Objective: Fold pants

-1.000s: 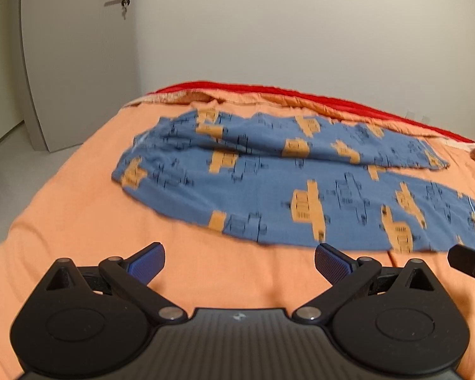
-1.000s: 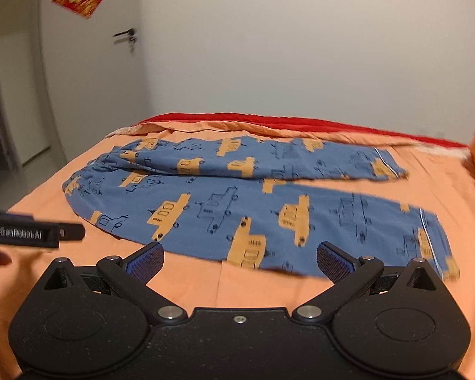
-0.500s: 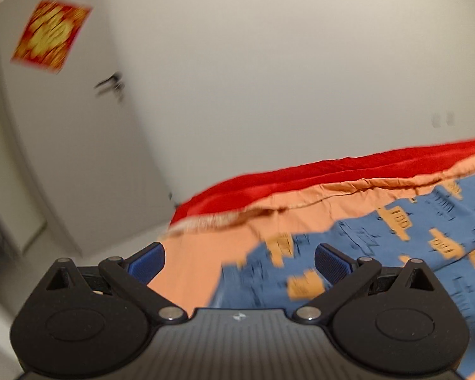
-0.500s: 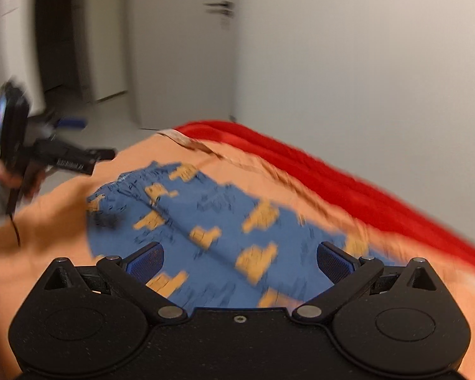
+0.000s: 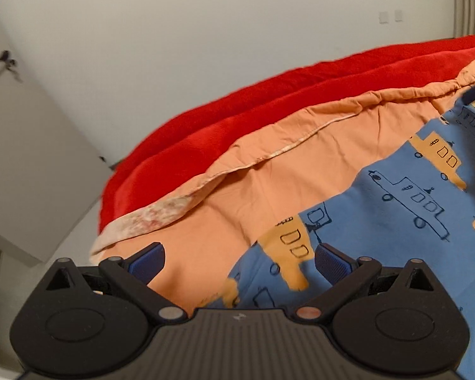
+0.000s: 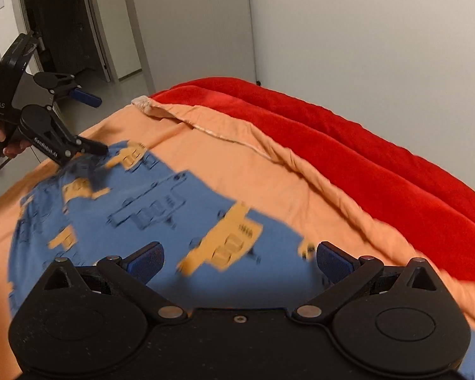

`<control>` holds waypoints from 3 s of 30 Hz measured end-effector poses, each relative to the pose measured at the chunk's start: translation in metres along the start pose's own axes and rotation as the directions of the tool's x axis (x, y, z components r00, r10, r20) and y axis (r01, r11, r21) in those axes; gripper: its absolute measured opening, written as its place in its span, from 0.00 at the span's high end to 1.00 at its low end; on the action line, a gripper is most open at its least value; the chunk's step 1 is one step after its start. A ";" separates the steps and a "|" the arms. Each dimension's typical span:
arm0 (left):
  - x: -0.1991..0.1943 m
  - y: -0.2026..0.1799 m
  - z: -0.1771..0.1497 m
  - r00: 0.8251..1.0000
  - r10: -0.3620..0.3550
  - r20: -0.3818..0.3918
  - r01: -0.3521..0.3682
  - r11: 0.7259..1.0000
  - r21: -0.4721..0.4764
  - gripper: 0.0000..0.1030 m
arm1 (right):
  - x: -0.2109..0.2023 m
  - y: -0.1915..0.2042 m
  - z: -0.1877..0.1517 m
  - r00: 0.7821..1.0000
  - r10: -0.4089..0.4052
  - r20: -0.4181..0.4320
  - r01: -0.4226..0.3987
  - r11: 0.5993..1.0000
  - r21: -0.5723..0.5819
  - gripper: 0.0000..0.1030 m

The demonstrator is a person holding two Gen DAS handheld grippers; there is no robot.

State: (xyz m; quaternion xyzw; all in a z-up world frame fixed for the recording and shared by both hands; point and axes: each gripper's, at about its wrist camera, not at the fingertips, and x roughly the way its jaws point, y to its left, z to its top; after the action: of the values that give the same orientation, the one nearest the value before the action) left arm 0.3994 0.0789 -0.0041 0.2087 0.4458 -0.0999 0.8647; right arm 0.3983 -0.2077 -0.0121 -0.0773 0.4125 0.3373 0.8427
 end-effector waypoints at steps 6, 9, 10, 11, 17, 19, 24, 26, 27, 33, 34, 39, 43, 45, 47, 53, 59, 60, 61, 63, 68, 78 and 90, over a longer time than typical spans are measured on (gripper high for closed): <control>0.023 0.016 0.000 0.996 -0.085 -0.035 0.083 0.996 -0.039 0.08 | 0.044 -0.008 0.021 0.999 0.016 -0.039 -0.016 1.000 0.004 0.29; 0.031 0.018 -0.003 0.992 -0.116 -0.050 0.115 0.993 -0.020 0.21 | 0.058 -0.002 0.022 0.998 -0.001 -0.070 -0.003 0.998 -0.070 0.33; 0.034 0.019 -0.003 0.989 -0.136 -0.056 0.135 0.991 -0.021 0.30 | 0.061 0.000 0.023 0.997 -0.006 -0.079 -0.001 0.996 -0.091 0.36; 0.036 0.021 -0.003 0.986 -0.154 -0.059 0.153 0.988 -0.027 0.36 | 0.063 -0.001 0.023 0.996 -0.009 -0.086 0.001 0.995 -0.101 0.42; 0.044 0.022 0.005 0.973 -0.214 -0.081 0.211 0.976 -0.051 0.81 | 0.068 -0.002 0.028 0.995 -0.010 -0.095 -0.002 0.992 -0.130 0.74; 0.041 0.016 0.005 0.979 -0.185 -0.079 0.185 0.983 -0.006 0.91 | 0.070 0.002 0.027 0.994 -0.013 -0.111 -0.005 0.987 -0.162 0.80; 0.023 0.019 0.002 0.988 -0.151 -0.030 0.151 0.988 -0.019 0.98 | 0.064 0.005 0.027 0.995 -0.038 -0.088 0.021 0.982 -0.190 0.99; 0.014 0.022 0.000 0.991 -0.136 -0.007 0.136 0.990 -0.028 0.98 | 0.059 0.006 0.029 0.997 -0.057 -0.057 0.045 0.981 -0.191 1.00; 0.010 0.021 0.001 0.992 -0.125 0.000 0.124 0.992 -0.025 0.98 | 0.057 0.007 0.031 0.997 -0.066 -0.040 0.057 0.980 -0.191 1.00; -0.011 0.026 0.015 0.995 -0.059 0.077 0.063 0.997 -0.048 0.99 | 0.053 0.011 0.050 0.985 -0.162 0.065 0.172 0.965 -0.199 1.00; -0.012 0.029 0.018 0.994 -0.048 0.094 0.054 0.997 -0.064 0.99 | 0.054 0.010 0.053 0.980 -0.184 0.081 0.196 0.963 -0.184 1.00; 0.005 0.037 0.032 0.995 -0.011 0.099 0.024 0.991 -0.133 0.99 | 0.081 0.007 0.065 0.947 -0.303 0.102 0.316 0.936 -0.153 1.00; 0.033 0.038 0.029 0.998 -0.015 0.056 0.024 0.985 -0.170 0.99 | 0.105 0.007 0.065 0.938 -0.340 0.067 0.347 0.928 -0.134 1.00; 0.036 0.044 0.024 0.997 -0.030 0.065 0.043 0.979 -0.201 0.99 | 0.105 0.006 0.064 0.939 -0.336 0.067 0.342 0.933 -0.116 1.00; 0.032 0.048 0.021 0.996 -0.045 0.080 0.060 0.978 -0.201 0.99 | 0.101 0.003 0.065 0.944 -0.323 0.072 0.330 0.938 -0.110 1.00; 0.018 0.046 0.019 0.994 -0.039 0.106 0.056 0.984 -0.168 0.99 | 0.085 0.013 0.062 0.946 -0.310 0.091 0.318 0.943 -0.100 1.00; -0.017 0.034 0.011 0.980 -0.015 0.198 0.035 0.995 -0.097 0.99 | 0.044 0.026 0.054 0.942 -0.295 0.163 0.313 0.945 -0.099 1.00; -0.025 0.032 0.007 0.976 -0.014 0.218 0.034 0.996 -0.087 0.99 | 0.033 0.029 0.051 0.939 -0.292 0.180 0.313 0.944 -0.101 1.00; -0.034 0.030 0.003 0.972 -0.014 0.236 0.034 0.996 -0.080 0.99 | 0.023 0.033 0.048 0.937 -0.287 0.198 0.310 0.946 -0.098 1.00; -0.050 0.026 -0.005 0.963 -0.018 0.268 0.035 0.998 -0.059 0.99 | 0.000 0.043 0.038 0.933 -0.275 0.232 0.304 0.947 -0.101 1.00; -0.093 0.011 -0.031 0.940 -0.033 0.339 0.034 0.999 0.002 0.99 | -0.058 0.074 0.001 0.917 -0.249 0.313 0.295 0.949 -0.108 1.00; -0.139 -0.032 -0.097 0.929 -0.077 0.361 0.028 0.990 0.139 0.99 | -0.116 0.149 -0.077 0.934 -0.230 0.273 0.294 0.929 -0.224 1.00; -0.128 -0.067 -0.162 0.950 -0.099 0.295 0.049 0.984 0.170 0.99 | -0.082 0.199 -0.145 0.958 -0.248 0.142 0.279 0.920 -0.276 0.88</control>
State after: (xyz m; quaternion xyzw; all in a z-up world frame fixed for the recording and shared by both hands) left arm 0.1827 0.0900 -0.0023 0.2431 0.3061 -0.1989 0.8987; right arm 0.1441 -0.1571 -0.0158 -0.2383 0.2992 0.2819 0.8799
